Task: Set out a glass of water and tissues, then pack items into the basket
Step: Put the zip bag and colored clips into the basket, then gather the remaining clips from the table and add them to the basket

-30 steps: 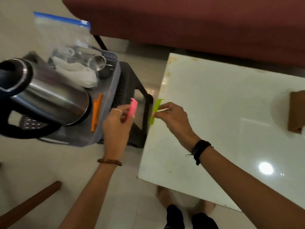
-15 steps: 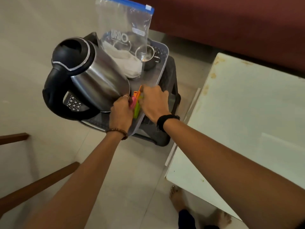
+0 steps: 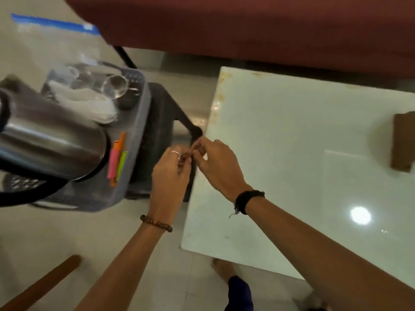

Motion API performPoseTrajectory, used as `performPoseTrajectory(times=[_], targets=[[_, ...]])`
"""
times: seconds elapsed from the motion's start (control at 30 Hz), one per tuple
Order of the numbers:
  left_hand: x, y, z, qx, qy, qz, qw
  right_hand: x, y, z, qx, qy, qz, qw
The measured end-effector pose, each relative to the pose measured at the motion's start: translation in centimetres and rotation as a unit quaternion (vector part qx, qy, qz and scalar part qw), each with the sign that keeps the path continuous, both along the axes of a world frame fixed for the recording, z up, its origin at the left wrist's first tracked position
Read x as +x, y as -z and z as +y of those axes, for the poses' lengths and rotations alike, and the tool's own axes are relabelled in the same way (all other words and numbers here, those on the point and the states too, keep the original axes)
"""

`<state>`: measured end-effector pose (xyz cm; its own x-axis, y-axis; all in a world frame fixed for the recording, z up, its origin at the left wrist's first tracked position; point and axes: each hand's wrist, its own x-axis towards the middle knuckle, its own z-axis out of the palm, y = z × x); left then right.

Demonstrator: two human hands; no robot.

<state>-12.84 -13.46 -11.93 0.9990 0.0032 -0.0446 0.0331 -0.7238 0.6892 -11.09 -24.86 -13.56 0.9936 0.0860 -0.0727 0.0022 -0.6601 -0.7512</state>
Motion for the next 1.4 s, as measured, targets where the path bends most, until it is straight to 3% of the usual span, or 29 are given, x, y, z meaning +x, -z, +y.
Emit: performPoseTrajectory(times=[0.27,0.47,0.73,0.9,1.0,1.13,1.4], targets=[[-6.9,3.1,-19.9,-0.020,0.138,0.058,0.988,-10.7,2.2,-21.1,-0.082,0.107,0.063,0.989],[-14.7,5.0,-36.1,0.011,0.289,0.105,0.952,-20.3,2.6,-37.3,-0.113,0.186,0.109,0.970],[-21.8,6.0,-52.9,0.016,0.366,0.130,0.922,-30.3,2.3,-54.0,-0.135,0.265,0.142,0.944],[-23.9,7.1,-59.0,0.060,0.431,0.129,0.891,-34.5,3.3,-59.7,-0.126,0.310,0.163,0.928],[-23.6,7.7,-61.7,0.068,0.427,0.097,0.897,-35.8,4.5,-61.3,-0.130,0.285,0.177,0.933],[-20.5,8.4,-65.4,0.069,0.423,0.022,0.903,-35.9,6.3,-61.6,-0.162,0.240,0.157,0.944],[-14.6,10.1,-74.1,0.151,0.490,-0.012,0.858,-35.5,8.8,-62.1,-0.167,0.218,0.114,0.955]])
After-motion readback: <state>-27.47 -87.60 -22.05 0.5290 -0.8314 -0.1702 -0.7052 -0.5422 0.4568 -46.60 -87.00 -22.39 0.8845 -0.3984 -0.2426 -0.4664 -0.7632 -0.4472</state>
